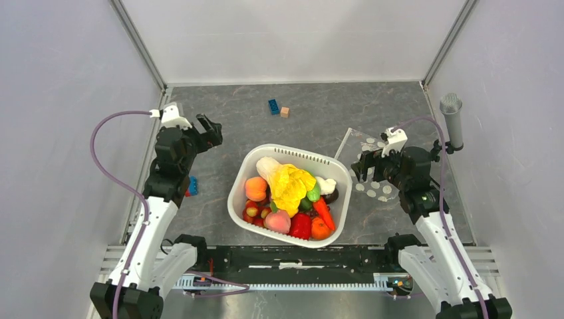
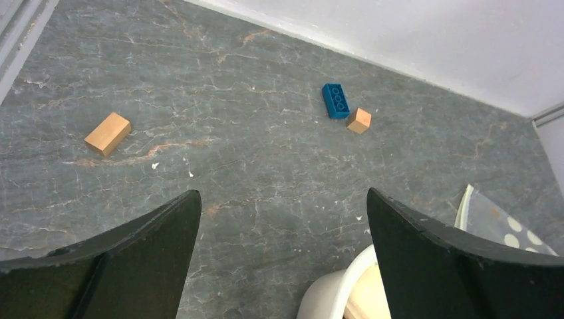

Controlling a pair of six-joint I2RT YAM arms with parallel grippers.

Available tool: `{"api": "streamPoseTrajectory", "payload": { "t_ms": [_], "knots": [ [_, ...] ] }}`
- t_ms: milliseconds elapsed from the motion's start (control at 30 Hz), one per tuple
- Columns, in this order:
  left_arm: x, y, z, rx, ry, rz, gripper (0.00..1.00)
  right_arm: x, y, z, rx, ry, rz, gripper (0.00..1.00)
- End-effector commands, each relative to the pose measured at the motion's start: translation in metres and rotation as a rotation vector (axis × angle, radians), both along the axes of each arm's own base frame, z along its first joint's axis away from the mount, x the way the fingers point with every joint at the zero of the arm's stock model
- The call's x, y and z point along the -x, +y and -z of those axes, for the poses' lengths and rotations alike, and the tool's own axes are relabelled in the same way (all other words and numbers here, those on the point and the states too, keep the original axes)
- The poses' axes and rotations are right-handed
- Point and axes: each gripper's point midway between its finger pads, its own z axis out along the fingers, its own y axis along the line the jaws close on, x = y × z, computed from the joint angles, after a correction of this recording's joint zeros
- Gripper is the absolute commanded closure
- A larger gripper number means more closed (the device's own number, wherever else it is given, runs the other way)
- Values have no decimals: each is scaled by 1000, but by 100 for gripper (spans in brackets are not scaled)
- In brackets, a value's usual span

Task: Place the food in the zip-top bag and seal the zipper
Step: Move the bin to the center of the board.

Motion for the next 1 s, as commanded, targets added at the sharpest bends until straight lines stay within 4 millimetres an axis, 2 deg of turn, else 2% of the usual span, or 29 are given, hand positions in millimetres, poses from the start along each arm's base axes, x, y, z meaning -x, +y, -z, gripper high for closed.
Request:
{"api": "streamPoseTrajectory", "payload": {
  "t_ms": [0, 167, 233, 300, 467, 567, 733, 800, 967],
  "knots": [
    [4, 7, -30, 100, -104, -69, 0, 5, -2, -14, -29, -38, 21, 2],
    [31, -17, -30, 188, -147, 67, 0, 24, -19, 1, -63, 40, 168, 2],
    [44, -26, -36, 252, -198, 115, 0, 34, -20, 5, -82, 62, 184, 2],
    [58, -42, -46, 241, -261, 234, 0, 44, -19, 10, -101, 93, 187, 2],
    [81, -60, -39, 223, -234, 364, 0, 74, 3, 33, -167, 237, 76, 2],
    [92, -64, -32, 211, -210, 400, 0, 91, 22, 40, -239, 284, -21, 2],
    [108, -67, -30, 188, -214, 443, 0, 117, 54, 48, -398, 369, -187, 2],
    [112, -69, -30, 179, -213, 459, 0, 119, 60, 47, -447, 373, -206, 2],
    [117, -74, -29, 186, -196, 494, 0, 120, 78, 30, -561, 342, -278, 2]
  ]
}}
